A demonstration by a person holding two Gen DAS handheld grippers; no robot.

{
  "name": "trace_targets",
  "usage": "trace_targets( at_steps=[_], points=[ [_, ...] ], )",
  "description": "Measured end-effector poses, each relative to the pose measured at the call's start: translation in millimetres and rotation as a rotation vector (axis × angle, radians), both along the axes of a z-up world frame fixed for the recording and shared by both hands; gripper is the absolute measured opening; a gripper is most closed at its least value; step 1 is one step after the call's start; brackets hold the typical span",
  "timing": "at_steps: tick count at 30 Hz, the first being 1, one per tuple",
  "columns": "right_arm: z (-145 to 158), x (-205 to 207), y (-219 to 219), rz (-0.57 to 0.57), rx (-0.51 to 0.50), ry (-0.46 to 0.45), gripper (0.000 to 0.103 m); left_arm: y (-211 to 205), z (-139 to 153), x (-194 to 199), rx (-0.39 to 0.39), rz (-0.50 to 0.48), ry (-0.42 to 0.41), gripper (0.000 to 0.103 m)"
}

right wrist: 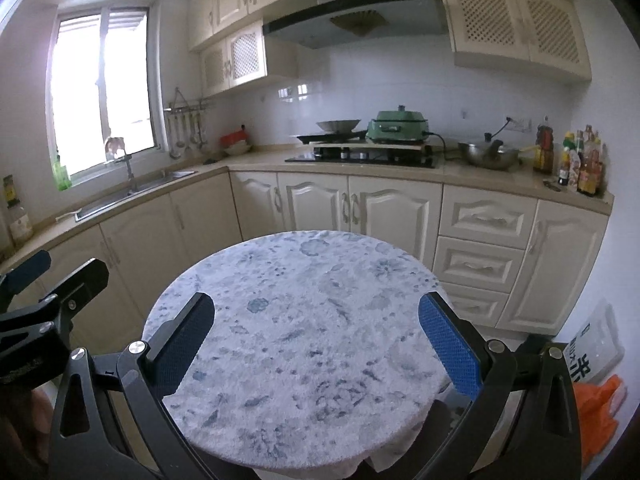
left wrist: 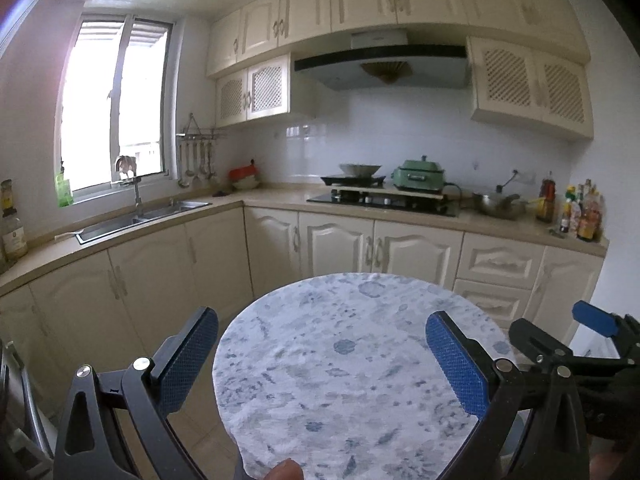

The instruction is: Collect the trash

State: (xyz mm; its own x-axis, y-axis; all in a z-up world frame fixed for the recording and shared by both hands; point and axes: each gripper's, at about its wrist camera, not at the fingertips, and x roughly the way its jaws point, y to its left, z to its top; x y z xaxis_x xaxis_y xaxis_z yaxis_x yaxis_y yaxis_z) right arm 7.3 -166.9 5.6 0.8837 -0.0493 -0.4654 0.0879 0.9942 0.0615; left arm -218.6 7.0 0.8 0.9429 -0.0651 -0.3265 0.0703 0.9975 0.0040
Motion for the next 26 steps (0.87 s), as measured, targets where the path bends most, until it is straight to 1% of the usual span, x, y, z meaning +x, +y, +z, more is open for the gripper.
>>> trace_targets(
  at_steps=[3, 8, 12, 16, 20, 26],
  points=[
    [2.4, -3.2, -1.5, -0.005, 0.004, -0.015, 0.103, 2.4, -1.8, -6.8, 0.000, 0.007, -0.018, 0.102],
    [0.9, -3.9, -2.4, -0.005, 0.004, -0.016, 0.103, -2.2, -6.0, -5.5, 0.008, 0.012, -0.015, 0.102],
    [-0.2, -2.1, -0.5, -0.005, -0.003, -0.014, 0.103, -0.9, -5.1, -0.5, -0.008, 0.003, -0.007, 0.102],
    [-1.1, -1.4, -0.3, -0.009, -0.004, -0.010, 0.103, -5.1, -7.0, -1.2, -0.004, 0.013, -0.003, 0.102],
    [-1.5, -2.8, -0.2, -0.005, -0.007, -0.009, 0.103, -4.7, -8.4, 4.1, -0.021, -0.005, 0.009, 0.102],
    [-4.3, -1.5, 0.0, -0.001, -0.011, -0.008, 0.103, -14.5, -11.8, -3.6, -0.036, 0.000, -0.005, 0.102]
  ],
)
